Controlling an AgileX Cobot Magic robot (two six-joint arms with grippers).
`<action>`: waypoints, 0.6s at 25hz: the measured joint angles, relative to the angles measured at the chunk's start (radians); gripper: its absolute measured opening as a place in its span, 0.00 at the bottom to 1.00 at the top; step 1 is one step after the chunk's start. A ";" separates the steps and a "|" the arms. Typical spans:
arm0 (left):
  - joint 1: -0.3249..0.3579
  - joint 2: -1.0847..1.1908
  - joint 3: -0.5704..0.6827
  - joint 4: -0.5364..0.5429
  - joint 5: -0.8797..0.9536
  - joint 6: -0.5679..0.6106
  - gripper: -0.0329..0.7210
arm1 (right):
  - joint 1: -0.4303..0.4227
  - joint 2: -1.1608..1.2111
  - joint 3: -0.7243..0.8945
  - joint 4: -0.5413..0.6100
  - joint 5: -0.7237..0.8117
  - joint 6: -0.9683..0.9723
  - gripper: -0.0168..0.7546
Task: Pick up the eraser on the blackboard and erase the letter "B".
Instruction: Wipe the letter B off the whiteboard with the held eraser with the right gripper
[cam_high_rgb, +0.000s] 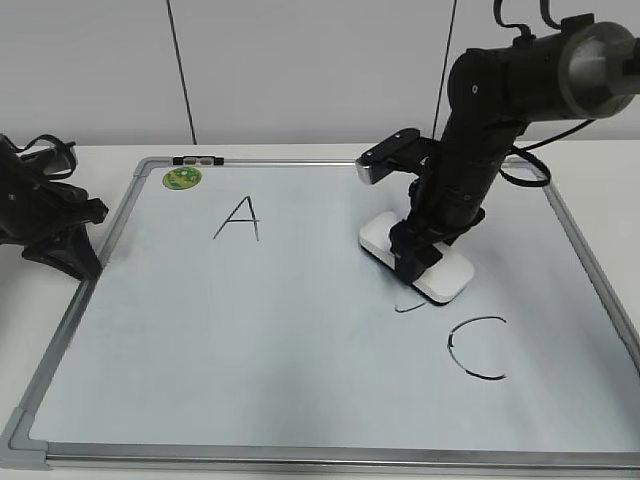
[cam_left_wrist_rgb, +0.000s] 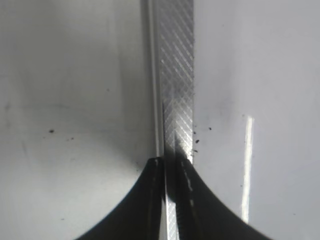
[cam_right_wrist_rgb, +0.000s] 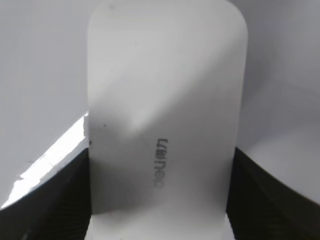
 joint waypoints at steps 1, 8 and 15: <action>0.000 0.000 0.000 0.000 0.000 0.000 0.09 | 0.006 0.000 0.000 0.000 -0.005 -0.004 0.72; 0.000 0.000 0.000 0.000 0.000 0.000 0.09 | 0.037 0.000 0.003 0.006 -0.023 -0.010 0.72; 0.000 0.000 0.000 0.000 0.000 0.000 0.09 | 0.107 0.011 0.003 0.008 -0.028 -0.010 0.72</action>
